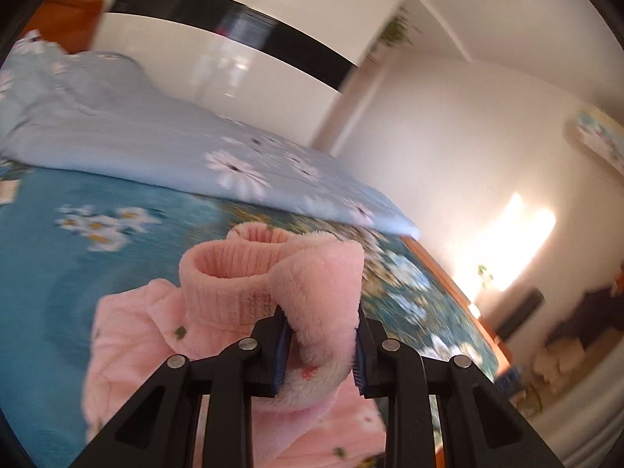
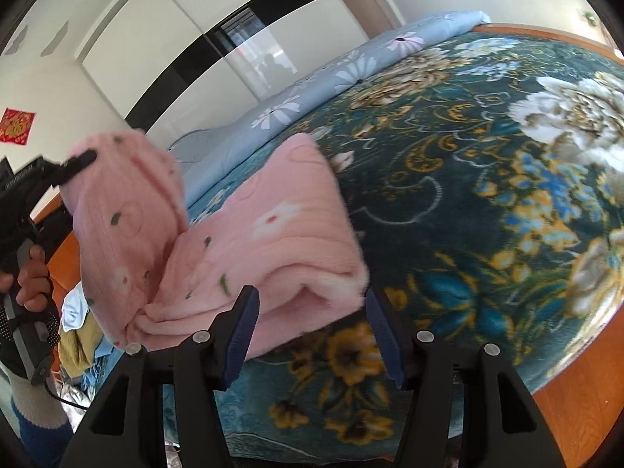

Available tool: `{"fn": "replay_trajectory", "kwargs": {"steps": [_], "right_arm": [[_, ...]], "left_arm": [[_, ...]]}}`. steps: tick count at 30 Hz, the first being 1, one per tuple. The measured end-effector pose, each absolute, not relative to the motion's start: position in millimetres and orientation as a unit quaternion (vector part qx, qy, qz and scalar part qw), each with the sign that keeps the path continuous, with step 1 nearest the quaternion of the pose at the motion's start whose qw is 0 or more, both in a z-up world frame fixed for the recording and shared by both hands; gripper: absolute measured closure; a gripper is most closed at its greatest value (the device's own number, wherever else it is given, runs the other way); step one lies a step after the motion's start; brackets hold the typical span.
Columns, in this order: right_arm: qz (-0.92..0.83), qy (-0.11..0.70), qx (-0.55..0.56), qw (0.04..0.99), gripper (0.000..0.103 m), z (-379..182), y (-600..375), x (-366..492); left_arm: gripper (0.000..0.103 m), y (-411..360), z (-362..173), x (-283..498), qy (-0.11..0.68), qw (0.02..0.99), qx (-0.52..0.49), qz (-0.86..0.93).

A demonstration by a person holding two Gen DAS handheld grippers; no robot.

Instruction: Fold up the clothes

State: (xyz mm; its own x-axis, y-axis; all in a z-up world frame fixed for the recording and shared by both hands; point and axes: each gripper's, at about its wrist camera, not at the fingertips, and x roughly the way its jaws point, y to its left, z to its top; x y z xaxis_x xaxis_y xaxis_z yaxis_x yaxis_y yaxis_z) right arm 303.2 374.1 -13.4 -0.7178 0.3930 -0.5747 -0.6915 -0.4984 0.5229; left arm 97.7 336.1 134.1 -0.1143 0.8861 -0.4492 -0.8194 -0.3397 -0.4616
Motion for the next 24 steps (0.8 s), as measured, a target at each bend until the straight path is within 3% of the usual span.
{"fn": "replay_trajectory", "kwargs": {"steps": [4,8,10,12,13,17,24], "right_arm": [[0.830,0.401,-0.190,0.337,0.044,-20.7,380.4,320.3],[0.821,0.410,-0.194,0.346,0.044,-28.1,383.3,330.3],[0.818,0.415,-0.196,0.347,0.044,-31.8,385.8,331.6],[0.815,0.420,-0.197,0.348,0.044,-33.5,387.2,331.4],[0.815,0.419,-0.195,0.349,0.044,-32.5,387.8,330.8],[0.828,0.404,-0.176,0.345,0.044,-16.4,385.9,328.6],[0.886,0.319,-0.171,0.291,0.044,39.0,384.8,281.7]], "left_arm": [[0.075,392.7,94.8,137.5,0.024,0.590,-0.371,0.716],[0.075,401.7,58.3,159.2,0.069,0.587,-0.402,0.699],[0.069,400.0,49.8,168.6,0.088,0.592,-0.410,0.689],[0.051,387.8,53.1,182.3,0.095,0.608,-0.409,0.674],[0.046,381.8,57.7,183.7,0.086,0.620,-0.410,0.663],[0.039,347.3,78.6,168.4,0.030,0.641,-0.407,0.649],[0.034,265.3,88.0,98.8,0.018,0.467,-0.377,0.800]]}}
